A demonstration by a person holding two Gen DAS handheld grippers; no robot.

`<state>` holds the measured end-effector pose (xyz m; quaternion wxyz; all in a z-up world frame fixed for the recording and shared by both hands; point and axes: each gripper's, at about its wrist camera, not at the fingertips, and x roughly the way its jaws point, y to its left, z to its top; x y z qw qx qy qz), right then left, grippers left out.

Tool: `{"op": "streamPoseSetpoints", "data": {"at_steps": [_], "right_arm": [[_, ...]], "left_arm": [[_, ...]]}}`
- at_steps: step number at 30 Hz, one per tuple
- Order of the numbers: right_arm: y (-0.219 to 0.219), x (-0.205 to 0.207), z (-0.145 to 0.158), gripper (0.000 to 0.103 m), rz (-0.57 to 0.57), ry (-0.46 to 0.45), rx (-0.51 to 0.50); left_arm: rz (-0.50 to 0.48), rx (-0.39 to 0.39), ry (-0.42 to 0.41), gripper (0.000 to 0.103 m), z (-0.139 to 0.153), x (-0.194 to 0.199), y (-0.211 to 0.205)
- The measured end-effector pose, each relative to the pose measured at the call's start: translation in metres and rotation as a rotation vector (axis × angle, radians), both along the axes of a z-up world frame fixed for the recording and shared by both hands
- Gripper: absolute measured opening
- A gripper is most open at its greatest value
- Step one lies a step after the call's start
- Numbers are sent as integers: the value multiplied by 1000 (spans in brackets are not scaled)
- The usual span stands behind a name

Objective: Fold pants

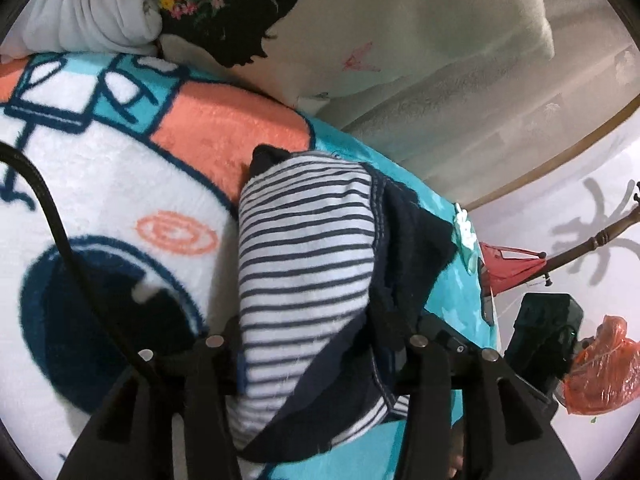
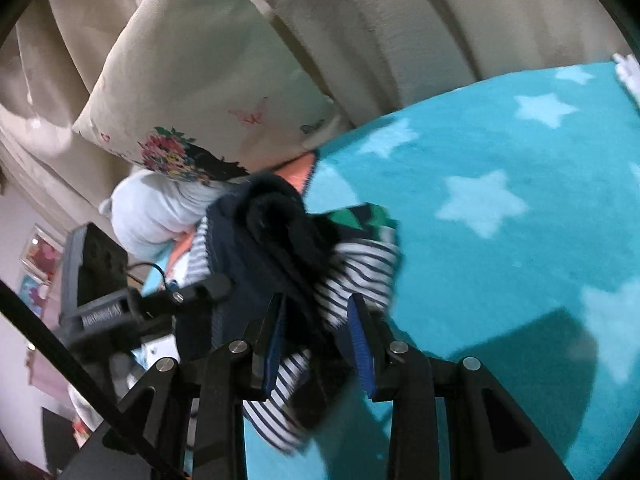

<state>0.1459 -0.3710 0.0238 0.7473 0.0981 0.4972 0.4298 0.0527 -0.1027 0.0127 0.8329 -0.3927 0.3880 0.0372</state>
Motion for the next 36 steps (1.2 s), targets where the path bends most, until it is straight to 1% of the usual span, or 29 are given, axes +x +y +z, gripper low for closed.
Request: {"op": "streamPoseSetpoints", "data": {"at_steps": [1,2,3,4,5,7,8,9,10,11,12,13,14,15,16,18,20,21,22,23,25,27,28,29,31,33,35,36], "right_arm": [[-4,2,0,62,-9,2,3],[-7,7,1,70,-22,7,17],[-8,12,2,76,-33,19,30],[-8,20,-1,76,-40,54,55],[-7,26,-4,77,-35,83,73],[5,39,-15,78,-28,145,80],[12,44,-20,78,-26,165,78],[17,46,-21,78,-26,152,110],[25,49,-20,76,-19,154,115],[32,52,-21,71,-15,172,108],[37,55,-21,53,-12,185,113],[43,58,-18,41,5,189,124],[47,62,-12,37,23,177,124],[50,65,-7,26,33,164,129],[53,69,-2,23,42,152,133],[57,78,3,23,45,127,124],[60,82,-3,23,26,97,64],[60,84,-8,24,12,89,25],[57,85,-12,31,-7,91,-2],[48,85,-12,32,-35,89,-6],[33,80,2,32,-85,44,-7],[25,68,28,32,-116,-59,26],[26,63,40,32,-103,-93,51],[30,58,48,32,-83,-103,78],[47,51,61,32,-13,-82,164],[69,45,63,34,57,-43,207],[97,42,53,40,120,15,221],[109,42,43,42,133,46,200]], "left_arm": [[6,1,-14,50,3,-5,3],[11,1,-25,53,5,-11,5],[18,0,-35,56,7,-16,7],[35,-4,-48,57,8,-19,11],[54,-12,-57,61,6,-23,15],[73,-22,-51,63,-1,-20,19],[72,-26,-37,63,-7,-19,19],[72,-28,-29,63,-9,-18,18],[72,-32,-17,63,-15,-15,17],[74,-35,-11,63,-19,-13,14],[81,-26,-16,63,-18,-11,12],[89,-15,-23,63,-16,-12,10],[88,-21,-31,63,-14,-11,9],[85,-29,-36,63,-13,-13,7],[89,-30,-39,63,-11,-12,5],[95,0,-32,63,-9,-4,-5],[83,30,-13,63,-13,1,-16],[76,49,-4,63,-14,2,-21],[73,64,-2,63,-14,2,-24],[70,88,-2,63,-12,-1,-27],[67,114,-1,63,-6,-7,-31],[77,135,-18,63,2,-20,-32],[87,150,-25,63,6,-26,-32],[105,168,-30,63,10,-34,-33],[135,189,-37,64,16,-50,-33],[161,199,-33,65,21,-67,-35],[182,210,-25,66,25,-85,-35],[190,213,-21,67,25,-87,-36]]}}
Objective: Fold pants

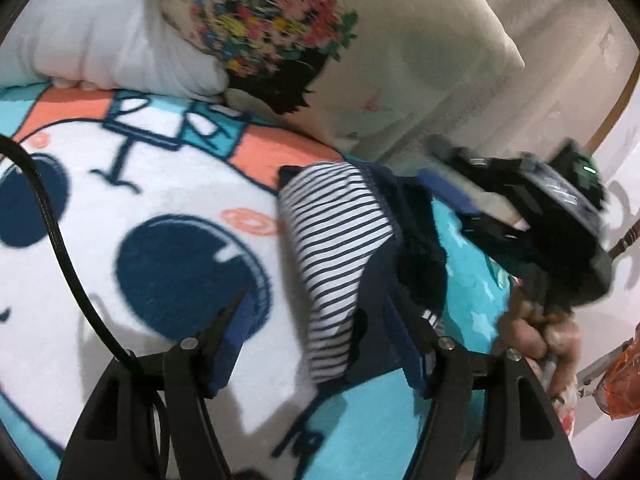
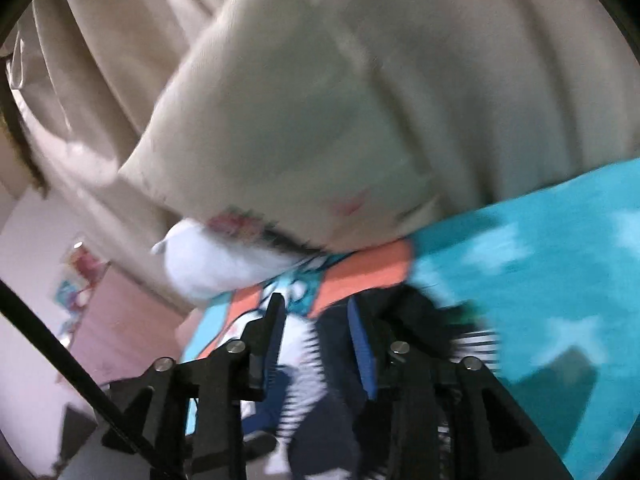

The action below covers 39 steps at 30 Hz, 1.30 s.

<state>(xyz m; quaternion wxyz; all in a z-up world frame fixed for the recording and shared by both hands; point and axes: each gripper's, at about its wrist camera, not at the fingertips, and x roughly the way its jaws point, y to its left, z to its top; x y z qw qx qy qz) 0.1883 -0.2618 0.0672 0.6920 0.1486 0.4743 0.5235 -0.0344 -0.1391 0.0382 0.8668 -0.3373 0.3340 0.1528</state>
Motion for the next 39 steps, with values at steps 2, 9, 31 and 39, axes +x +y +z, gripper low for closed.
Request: {"op": "streamPoseSetpoints", "data": {"at_steps": [2,9,31,39], "right_arm": [[8,4,-20,42,-51,23,-84],[-42,-2,-29,47,-310,-32,-169],[-102,-121,25,64,-301,-274,-123],[-82,-139,13,66,-213,-306,-172]], "left_arm": [[24,11,5,67,4,-13,3],[64,124,-14,72,20,-33,-3],[511,639,-64,101,80,-90,-53],[510,592,-26,103,73,-86,-45]]}}
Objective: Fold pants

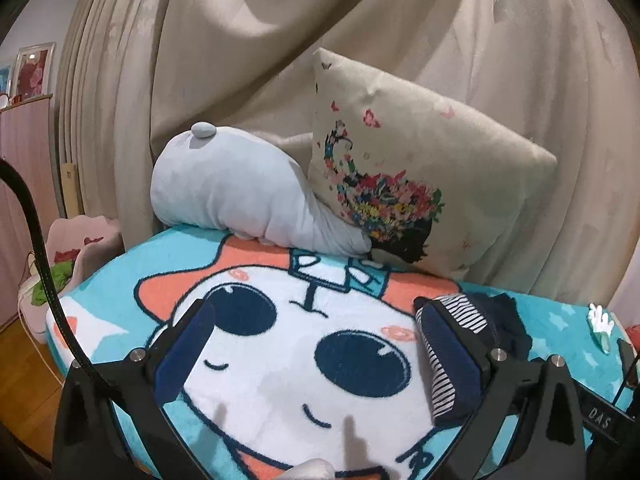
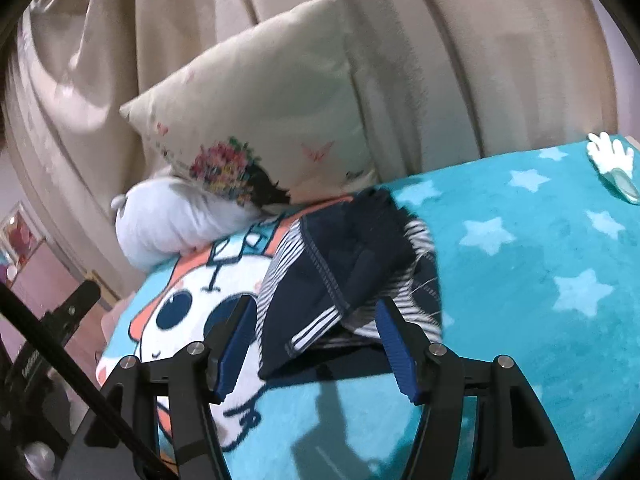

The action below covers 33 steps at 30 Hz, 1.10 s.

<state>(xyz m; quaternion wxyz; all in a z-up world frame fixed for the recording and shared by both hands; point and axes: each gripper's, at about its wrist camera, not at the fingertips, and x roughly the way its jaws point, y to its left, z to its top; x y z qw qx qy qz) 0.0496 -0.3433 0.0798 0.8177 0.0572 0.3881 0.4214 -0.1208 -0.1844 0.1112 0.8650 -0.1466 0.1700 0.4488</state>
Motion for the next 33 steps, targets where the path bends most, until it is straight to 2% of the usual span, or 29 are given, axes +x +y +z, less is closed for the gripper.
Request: {"op": "streamPoseSetpoints", "data": {"at_steps": [3,5,8,23,33], "right_arm": [[4,-6,-1,66,15,-26,-16],[6,-9,-1,66,19,-44,-20],[9,-12,-1,66,25,-61,-28],[14,-18,-5,67,23,-81,-60],[14,-19,-7,67,25,-77,-61]], "left_arm": [[-30,-16,-1,103,-4,4,1],[-83,-64,-9,103,-7,7,5],[-97,-103,-1,103,-13,10,10],[-105,-116,49,103,-21,16,8],[-100,-86,95,103,-21,19,7]]}}
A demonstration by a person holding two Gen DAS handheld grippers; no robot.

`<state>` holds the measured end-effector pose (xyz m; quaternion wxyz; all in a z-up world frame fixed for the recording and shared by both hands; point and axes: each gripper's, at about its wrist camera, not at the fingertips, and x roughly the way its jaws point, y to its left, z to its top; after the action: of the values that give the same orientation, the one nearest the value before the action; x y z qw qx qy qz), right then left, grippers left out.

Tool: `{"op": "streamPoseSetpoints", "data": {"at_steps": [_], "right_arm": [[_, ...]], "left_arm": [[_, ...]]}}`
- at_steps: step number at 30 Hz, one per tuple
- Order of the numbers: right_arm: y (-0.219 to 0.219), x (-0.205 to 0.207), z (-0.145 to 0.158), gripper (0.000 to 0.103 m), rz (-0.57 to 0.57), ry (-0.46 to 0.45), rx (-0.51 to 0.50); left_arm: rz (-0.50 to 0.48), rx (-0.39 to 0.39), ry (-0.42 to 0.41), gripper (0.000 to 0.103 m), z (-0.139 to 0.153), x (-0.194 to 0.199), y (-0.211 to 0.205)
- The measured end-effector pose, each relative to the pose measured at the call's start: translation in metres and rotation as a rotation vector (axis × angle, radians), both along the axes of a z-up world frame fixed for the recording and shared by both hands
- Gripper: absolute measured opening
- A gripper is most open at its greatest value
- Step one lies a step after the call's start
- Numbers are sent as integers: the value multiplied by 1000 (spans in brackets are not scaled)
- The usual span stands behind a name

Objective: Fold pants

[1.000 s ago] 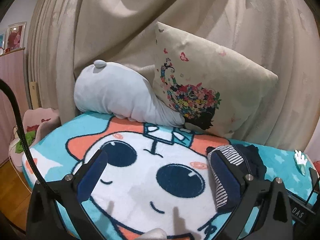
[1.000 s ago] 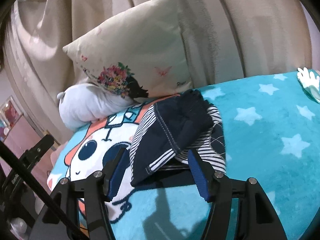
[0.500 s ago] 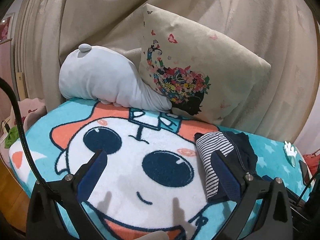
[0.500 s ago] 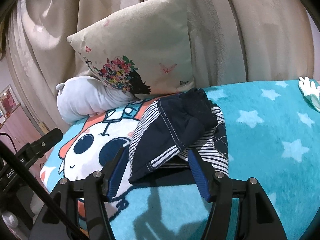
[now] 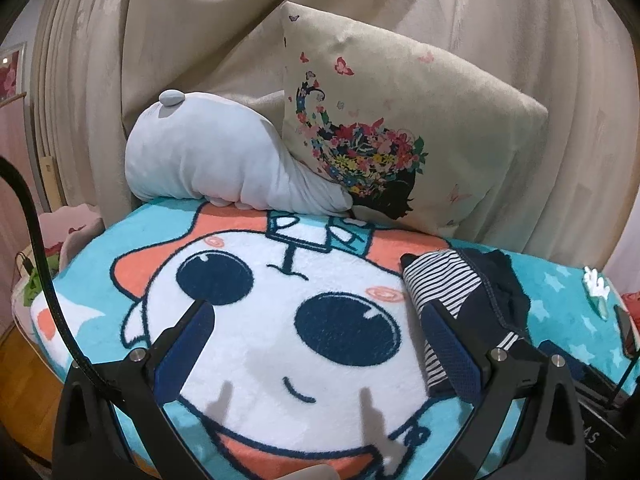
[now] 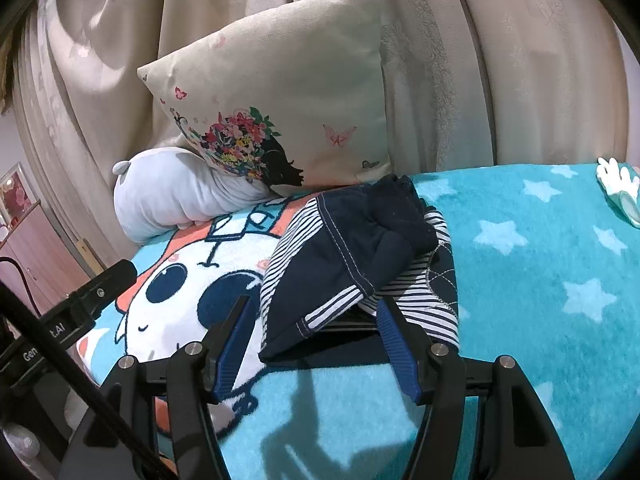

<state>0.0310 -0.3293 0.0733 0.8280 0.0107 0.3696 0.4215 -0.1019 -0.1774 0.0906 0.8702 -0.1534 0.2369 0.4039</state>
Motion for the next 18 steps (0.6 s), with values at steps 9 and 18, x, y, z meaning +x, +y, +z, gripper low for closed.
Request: {"op": "streamPoseSetpoints", "data": {"at_steps": [9,18], "right_arm": [[0,-1,-5,68,-5,5,-19],[6,-8,-4,70,13,2,-42]], "left_arm": [[-13,-18,25,103,-4,1,4],[31,-9,30,103,-1,-6,8]]}}
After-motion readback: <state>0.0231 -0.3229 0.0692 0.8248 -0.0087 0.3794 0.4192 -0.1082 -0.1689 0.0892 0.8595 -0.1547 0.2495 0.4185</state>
